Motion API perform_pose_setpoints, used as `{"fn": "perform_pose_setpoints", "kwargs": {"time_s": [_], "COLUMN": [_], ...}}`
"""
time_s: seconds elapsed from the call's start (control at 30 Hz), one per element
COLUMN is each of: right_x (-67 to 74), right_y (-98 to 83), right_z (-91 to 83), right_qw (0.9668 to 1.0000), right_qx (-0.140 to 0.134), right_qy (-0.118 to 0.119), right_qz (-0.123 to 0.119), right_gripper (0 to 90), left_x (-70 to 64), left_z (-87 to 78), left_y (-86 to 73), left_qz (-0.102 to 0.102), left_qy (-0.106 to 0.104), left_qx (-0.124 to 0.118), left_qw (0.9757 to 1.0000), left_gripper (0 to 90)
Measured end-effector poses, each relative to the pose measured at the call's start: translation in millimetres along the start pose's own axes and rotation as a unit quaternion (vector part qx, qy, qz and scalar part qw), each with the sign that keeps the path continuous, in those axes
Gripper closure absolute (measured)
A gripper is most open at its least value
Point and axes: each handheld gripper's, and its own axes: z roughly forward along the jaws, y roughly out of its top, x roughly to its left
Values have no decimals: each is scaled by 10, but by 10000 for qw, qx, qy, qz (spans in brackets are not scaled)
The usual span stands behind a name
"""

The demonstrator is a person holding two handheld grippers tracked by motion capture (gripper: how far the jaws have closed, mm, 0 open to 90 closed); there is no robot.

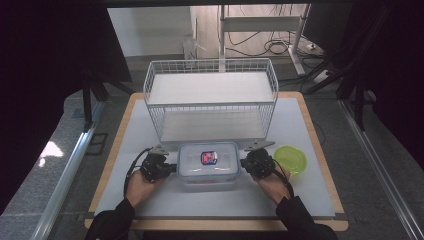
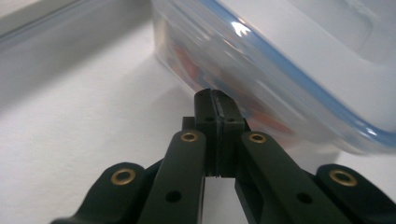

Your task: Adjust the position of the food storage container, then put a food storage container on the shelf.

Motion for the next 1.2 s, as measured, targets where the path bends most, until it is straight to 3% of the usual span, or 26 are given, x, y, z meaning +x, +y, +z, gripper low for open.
{"fn": "perform_pose_setpoints", "kwargs": {"time_s": [0.13,0.2,0.27,0.33,0.4,0.57,0.6,0.67,0.7,0.8,0.9,1.07,1.2], "right_x": [7,-26,-49,-44,-53,-48,-51,-54,-58,-61,-51,-70,-88], "right_y": [-42,-48,-51,-51,-59,-110,-141,-148,-176,-227,-268,-304,-299], "right_z": [-50,-60,-73,-108,-153,-271,-316,-328,-349,-371,-380,-404,-412], "right_qw": [10000,10000,9999,9999,9999,9997,9996,9996,9995,9994,9990,9989,9986], "right_qx": [44,44,20,-30,-91,-194,-228,-224,-256,-230,-185,-219,-304], "right_qy": [-22,81,146,34,35,-34,-48,-44,-31,51,76,153,262], "right_qz": [-71,-20,-30,-126,-96,-152,-151,-166,-189,-268,-389,-383,-343], "right_gripper": [900,900,898,839,796,673,616,592,539,458,409,339,260], "left_x": [-74,-77,-101,-111,-92,-102,-110,-129,-136,-130,-112,-96,-89], "left_z": [-11,-32,-83,-152,-222,-324,-341,-363,-371,-388,-400,-417,-423], "left_y": [-12,-17,-30,-55,-90,-151,-168,-203,-220,-264,-285,-280,-277], "left_qz": [27,75,201,285,253,387,453,519,542,566,493,404,514], "left_qy": [-107,-154,16,211,199,475,526,591,594,513,398,281,264], "left_qx": [-18,-11,-53,-123,-247,-396,-413,-460,-489,-537,-622,-815,-963], "left_qw": [9999,9999,9998,9993,9992,9973,9967,9958,9956,9956,9961,9955,9937], "left_gripper": [900,900,899,849,782,594,494,465,387,275,210,122,86]}}
